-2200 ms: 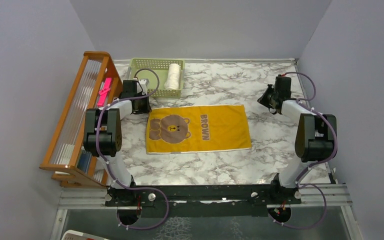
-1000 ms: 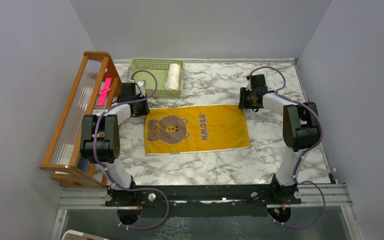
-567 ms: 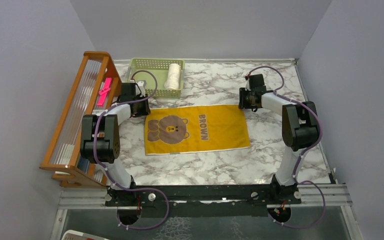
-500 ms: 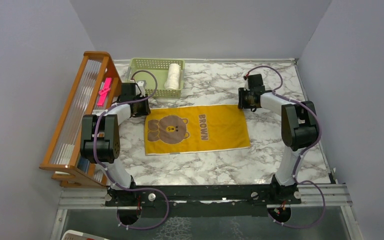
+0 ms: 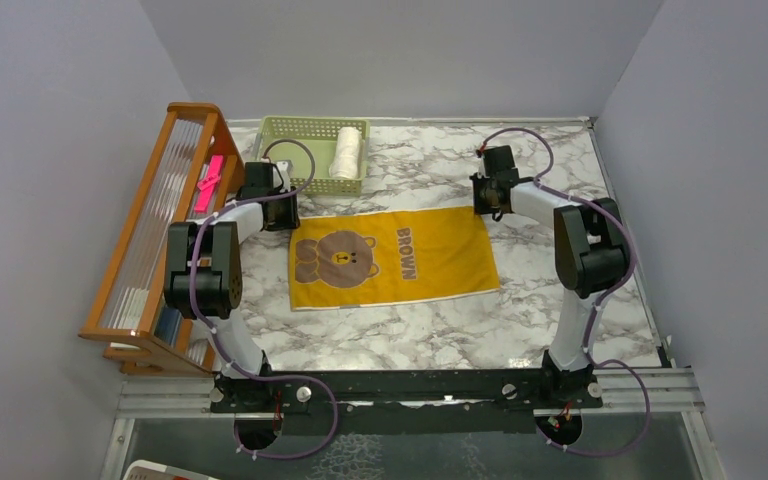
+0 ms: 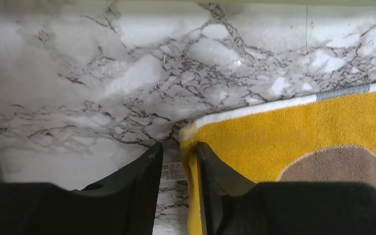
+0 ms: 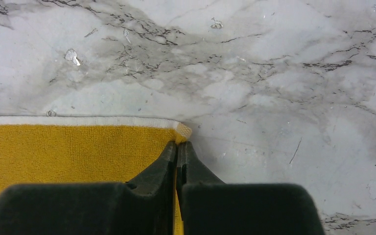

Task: Roll the towels
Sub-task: Fold the towel at the center of the board.

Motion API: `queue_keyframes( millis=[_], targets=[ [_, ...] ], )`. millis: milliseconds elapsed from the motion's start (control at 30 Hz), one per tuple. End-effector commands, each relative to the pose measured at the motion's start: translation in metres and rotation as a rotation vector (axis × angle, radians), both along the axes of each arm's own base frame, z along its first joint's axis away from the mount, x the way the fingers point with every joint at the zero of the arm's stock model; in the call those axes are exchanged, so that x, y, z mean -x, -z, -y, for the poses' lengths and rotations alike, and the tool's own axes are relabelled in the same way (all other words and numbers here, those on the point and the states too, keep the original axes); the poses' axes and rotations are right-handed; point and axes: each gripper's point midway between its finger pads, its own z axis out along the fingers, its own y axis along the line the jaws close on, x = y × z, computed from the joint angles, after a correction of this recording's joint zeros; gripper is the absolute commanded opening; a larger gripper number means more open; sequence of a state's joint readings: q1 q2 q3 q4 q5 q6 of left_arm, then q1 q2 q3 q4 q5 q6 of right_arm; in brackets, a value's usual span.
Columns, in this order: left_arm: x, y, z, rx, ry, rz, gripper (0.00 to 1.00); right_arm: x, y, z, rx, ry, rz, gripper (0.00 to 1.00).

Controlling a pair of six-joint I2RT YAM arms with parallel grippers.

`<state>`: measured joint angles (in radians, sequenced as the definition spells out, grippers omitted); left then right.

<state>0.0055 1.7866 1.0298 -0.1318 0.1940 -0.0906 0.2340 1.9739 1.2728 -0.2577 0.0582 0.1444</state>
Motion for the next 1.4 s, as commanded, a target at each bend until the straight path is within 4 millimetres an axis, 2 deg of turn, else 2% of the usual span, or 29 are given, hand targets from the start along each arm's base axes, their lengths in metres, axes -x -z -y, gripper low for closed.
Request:
queue_keyframes(
  millis=[0, 167, 300, 433, 500, 667, 767, 900, 967, 1133, 1367],
  targets=[
    [-0.017, -0.005, -0.012, -0.054, -0.017, 0.022, 0.34, 0.007, 0.022, 0.004, 0.006, 0.020, -0.065, 0.01],
    [-0.032, -0.013, -0.008, -0.036, -0.004, 0.073, 0.26, 0.002, 0.015, 0.001, -0.011, 0.017, -0.053, 0.01],
    [-0.040, -0.015, 0.005, 0.021, 0.043, 0.094, 0.00, 0.000, 0.012, -0.001, -0.020, 0.012, -0.050, 0.01],
    [-0.038, -0.013, 0.012, 0.052, 0.071, 0.075, 0.00, -0.003, 0.007, 0.000, -0.030, 0.014, -0.040, 0.01],
    [-0.040, -0.017, 0.010, 0.041, 0.067, 0.092, 0.00, -0.009, 0.000, -0.001, -0.045, 0.018, -0.024, 0.01],
    [-0.059, -0.053, -0.007, 0.000, 0.024, 0.227, 0.00, -0.030, -0.024, 0.005, -0.126, 0.052, 0.036, 0.01],
    [-0.060, -0.062, -0.018, -0.009, -0.009, 0.250, 0.00, -0.034, -0.039, 0.018, -0.164, 0.095, 0.081, 0.01],
    [-0.046, -0.061, -0.027, -0.007, -0.067, 0.279, 0.00, -0.021, -0.049, 0.043, -0.192, 0.196, 0.148, 0.01],
    [-0.037, -0.070, -0.032, -0.014, -0.112, 0.313, 0.00, -0.010, -0.052, 0.051, -0.213, 0.249, 0.191, 0.01],
    [-0.012, -0.078, -0.028, 0.030, -0.155, 0.353, 0.00, 0.020, -0.074, 0.053, -0.282, 0.280, 0.305, 0.01],
    [0.018, -0.089, -0.022, 0.080, -0.183, 0.391, 0.00, 0.047, -0.107, 0.058, -0.281, 0.262, 0.411, 0.01]
  ],
)
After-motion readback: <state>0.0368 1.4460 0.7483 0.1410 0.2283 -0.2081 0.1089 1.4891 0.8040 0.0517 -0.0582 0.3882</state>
